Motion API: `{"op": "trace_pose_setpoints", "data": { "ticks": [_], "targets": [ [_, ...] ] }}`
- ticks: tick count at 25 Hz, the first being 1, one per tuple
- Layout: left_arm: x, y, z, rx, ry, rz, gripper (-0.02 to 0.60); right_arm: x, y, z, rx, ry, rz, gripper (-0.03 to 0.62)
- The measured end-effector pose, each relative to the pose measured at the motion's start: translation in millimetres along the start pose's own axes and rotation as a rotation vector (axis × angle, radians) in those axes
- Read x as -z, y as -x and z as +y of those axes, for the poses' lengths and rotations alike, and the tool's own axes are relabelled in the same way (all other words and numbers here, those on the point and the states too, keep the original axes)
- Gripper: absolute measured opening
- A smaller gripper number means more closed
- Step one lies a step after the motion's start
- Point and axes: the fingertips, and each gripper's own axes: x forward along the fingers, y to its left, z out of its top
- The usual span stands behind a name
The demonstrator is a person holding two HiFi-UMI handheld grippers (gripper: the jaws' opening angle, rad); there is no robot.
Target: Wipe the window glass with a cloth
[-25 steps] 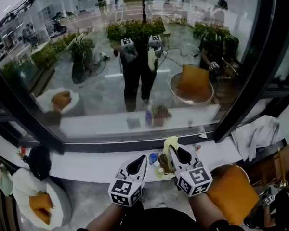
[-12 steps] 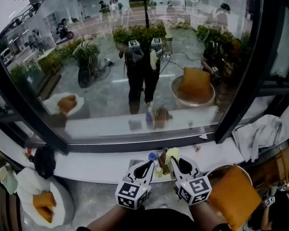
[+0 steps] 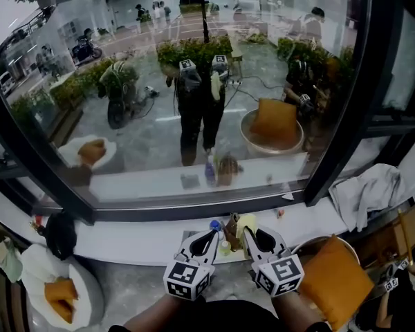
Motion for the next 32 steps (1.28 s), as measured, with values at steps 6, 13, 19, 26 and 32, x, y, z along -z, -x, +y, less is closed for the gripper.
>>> {"op": "trace_pose_setpoints", "data": {
  "ticks": [6,13,19,26,32],
  "targets": [
    [3,7,-4,-0.004,0.001,0.002,0.008,1,3,6,-0.017,0.008,0.003,0.055],
    [4,15,-7,-0.006,-0.003,-0.001,0.008,2,9,13,-0.028,0.009,0.001,0.054],
    [8,22,-15,-0.001,-0.005,0.000,0.008,5,19,17,-0.022,0.006,-0.001,0.054],
    [11,28,-17,-0.007,-0.003,-0.006,0.008,7,23,22,-0.027,0.010,0.003,0.054],
    [12,33,-17,-0.006,0.006,-0.003,0.008,10,22,27,-0.033,0.013,0.005,0.054]
  ]
}}
